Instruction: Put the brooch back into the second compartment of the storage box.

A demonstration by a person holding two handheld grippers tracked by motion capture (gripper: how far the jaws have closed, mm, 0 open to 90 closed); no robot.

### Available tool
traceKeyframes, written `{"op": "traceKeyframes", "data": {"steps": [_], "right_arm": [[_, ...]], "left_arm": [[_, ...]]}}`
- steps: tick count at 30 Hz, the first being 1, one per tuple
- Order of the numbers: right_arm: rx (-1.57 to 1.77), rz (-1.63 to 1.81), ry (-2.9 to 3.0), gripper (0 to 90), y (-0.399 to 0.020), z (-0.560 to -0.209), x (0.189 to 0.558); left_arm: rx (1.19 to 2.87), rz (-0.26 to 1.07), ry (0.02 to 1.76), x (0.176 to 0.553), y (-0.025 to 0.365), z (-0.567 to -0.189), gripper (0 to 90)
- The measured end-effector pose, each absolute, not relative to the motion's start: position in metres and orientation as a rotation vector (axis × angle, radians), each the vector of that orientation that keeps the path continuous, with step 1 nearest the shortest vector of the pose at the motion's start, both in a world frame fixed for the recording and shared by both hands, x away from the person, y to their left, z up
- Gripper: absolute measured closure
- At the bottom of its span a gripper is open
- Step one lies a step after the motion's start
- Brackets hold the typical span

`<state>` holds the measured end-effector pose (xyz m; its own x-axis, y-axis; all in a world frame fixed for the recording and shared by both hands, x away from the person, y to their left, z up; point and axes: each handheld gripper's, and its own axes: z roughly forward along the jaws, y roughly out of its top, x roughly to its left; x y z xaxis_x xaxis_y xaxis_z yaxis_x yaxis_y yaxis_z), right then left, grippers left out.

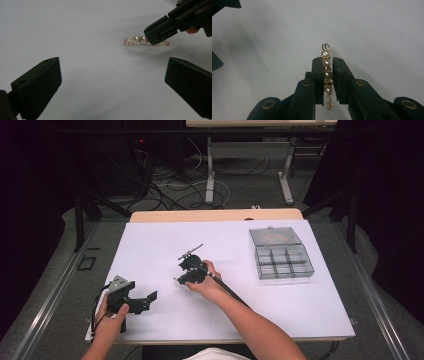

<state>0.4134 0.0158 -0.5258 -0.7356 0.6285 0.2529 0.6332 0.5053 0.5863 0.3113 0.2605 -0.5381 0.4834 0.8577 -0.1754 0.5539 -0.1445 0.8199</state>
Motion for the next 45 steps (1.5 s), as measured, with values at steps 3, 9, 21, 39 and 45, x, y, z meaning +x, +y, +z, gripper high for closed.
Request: {"op": "traceKeyframes", "data": {"steps": [3,9,21,39,45], "right_arm": [[-1.136,-1.070,-2.722,80.8,0.014,-0.524,0.414],[-1.149,-1.087,-2.718,80.9,0.008,-0.520,0.415],[-1.183,-1.124,-2.720,80.9,-0.012,-0.515,0.421],[-1.363,-1.137,-2.672,81.0,-0.064,-0.509,0.438],[-1.421,-1.181,-2.666,81.0,-0.085,-0.506,0.443]], "left_arm": [[1.825,0.423,1.186,0.311,0.260,-0.538,1.0],[1.825,0.423,1.186,0.311,0.261,-0.538,1.0],[1.826,0.425,1.187,0.311,0.261,-0.538,1.0],[1.826,0.424,1.189,0.311,0.260,-0.538,1.0],[1.826,0.423,1.191,0.311,0.260,-0.538,1.1]]}}
